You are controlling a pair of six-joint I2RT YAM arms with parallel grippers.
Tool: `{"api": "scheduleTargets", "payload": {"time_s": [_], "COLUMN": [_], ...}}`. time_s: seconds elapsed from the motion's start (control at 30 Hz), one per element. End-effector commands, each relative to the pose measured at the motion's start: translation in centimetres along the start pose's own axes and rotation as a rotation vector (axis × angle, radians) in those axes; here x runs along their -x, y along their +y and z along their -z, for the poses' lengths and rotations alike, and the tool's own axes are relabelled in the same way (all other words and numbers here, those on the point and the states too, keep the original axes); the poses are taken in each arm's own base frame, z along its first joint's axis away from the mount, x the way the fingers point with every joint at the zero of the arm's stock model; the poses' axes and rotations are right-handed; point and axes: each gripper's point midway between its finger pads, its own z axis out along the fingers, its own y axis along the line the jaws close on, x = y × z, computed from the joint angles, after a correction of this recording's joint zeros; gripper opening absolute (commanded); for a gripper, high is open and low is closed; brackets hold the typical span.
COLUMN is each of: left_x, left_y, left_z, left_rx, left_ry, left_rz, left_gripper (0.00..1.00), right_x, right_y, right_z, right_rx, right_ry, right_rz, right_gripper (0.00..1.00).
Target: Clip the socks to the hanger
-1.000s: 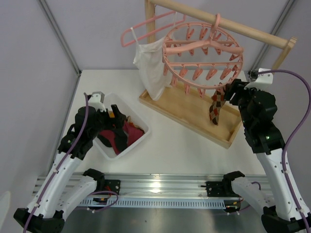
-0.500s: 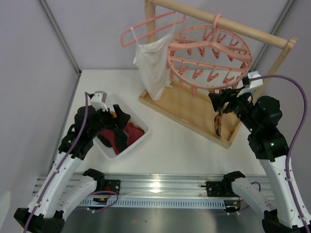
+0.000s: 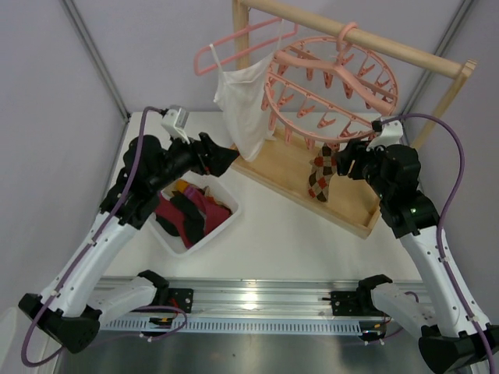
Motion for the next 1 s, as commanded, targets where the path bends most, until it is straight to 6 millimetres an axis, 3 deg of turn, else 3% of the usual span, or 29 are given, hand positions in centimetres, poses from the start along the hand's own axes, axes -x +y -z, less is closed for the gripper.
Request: {"api": "scheduleTargets", "payload": {"time_s": [0.0,0.17,0.4,0.47,0.53,0.57,0.8,0.97], "left_x": [3.3,6.2,7.4,6.6,7.4,6.9,5.3,3.7], "left_y": [-2.2,-4.5,-6.9,-7.3,-8.1,-8.0,-10.3,-11.6], "left_z": [-2.1,-4.1,-7.6,-9.1,-9.7,-10.5,-12.2,-12.9], "left_rx": [-0.057,-0.121,-0.224,-0.250,-0.282,-0.286,-0.363,-0.392], "left_ry": [-0.079,-0.143,-0.174,-0.140,-0.166,-0.150,-0.115,-0.078], "left_rz": [-0.035,-0.095,-0.164,-0.175,-0.187,-0.185,-0.211,-0.197], "left_gripper": [0.99,1.00,0.99,0.99,0.99,0.99,0.99,0.99], "right_x": [2.8,2.9,3.2,3.5,3.7,3.8,4.1,5.2], "right_y": [-2.4,-3.5,-2.9,-2.7,-2.5,-2.5,-1.5,-0.3], "right_z": [0.7,1.4,2.2,2.5,2.9,3.0,3.7,5.6], "right_rx": [-0.147,-0.207,-0.178,-0.165,-0.155,-0.152,-0.101,-0.033], "right_ry": [-0.112,-0.131,-0.143,-0.150,-0.160,-0.164,-0.161,-0.193], "right_rz": [-0.038,-0.060,-0.060,-0.061,-0.060,-0.057,-0.047,-0.032], "right_gripper": [0.64,0.64,0.64,0.64,0.64,0.64,0.65,0.65]}}
